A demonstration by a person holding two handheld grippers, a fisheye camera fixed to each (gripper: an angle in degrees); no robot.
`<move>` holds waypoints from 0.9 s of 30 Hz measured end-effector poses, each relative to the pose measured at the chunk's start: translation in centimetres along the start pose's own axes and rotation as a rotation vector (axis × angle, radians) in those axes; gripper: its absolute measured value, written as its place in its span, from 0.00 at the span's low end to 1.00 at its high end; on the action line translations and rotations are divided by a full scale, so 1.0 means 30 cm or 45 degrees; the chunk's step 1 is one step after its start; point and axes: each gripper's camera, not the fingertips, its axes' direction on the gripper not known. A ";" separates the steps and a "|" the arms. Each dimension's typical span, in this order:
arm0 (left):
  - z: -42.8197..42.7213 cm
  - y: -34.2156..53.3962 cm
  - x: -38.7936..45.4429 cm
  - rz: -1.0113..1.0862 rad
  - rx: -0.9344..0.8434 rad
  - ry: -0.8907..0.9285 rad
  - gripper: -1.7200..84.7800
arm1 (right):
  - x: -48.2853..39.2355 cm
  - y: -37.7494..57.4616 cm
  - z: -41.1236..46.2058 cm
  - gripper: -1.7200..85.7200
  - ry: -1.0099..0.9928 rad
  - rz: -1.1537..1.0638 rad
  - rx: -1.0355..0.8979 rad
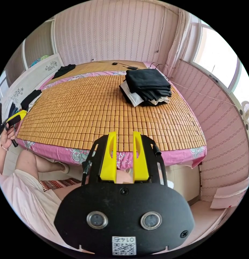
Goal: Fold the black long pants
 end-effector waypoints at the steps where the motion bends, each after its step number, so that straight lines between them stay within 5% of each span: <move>1: 0.030 -0.029 0.006 0.010 -0.011 0.009 0.08 | 0.025 0.011 0.000 0.13 0.001 -0.004 0.026; 15: 0.928 -0.732 0.066 0.329 -0.335 0.040 0.12 | 0.183 -0.285 0.228 0.15 0.083 -0.214 0.260; 24: 1.424 -1.005 0.025 0.148 -0.381 0.034 0.14 | 0.307 -0.496 0.506 0.16 0.280 -0.387 0.219; 27: 1.530 -1.067 0.017 0.164 -0.412 -0.016 0.15 | 0.420 -0.525 0.571 0.12 0.138 -0.345 0.136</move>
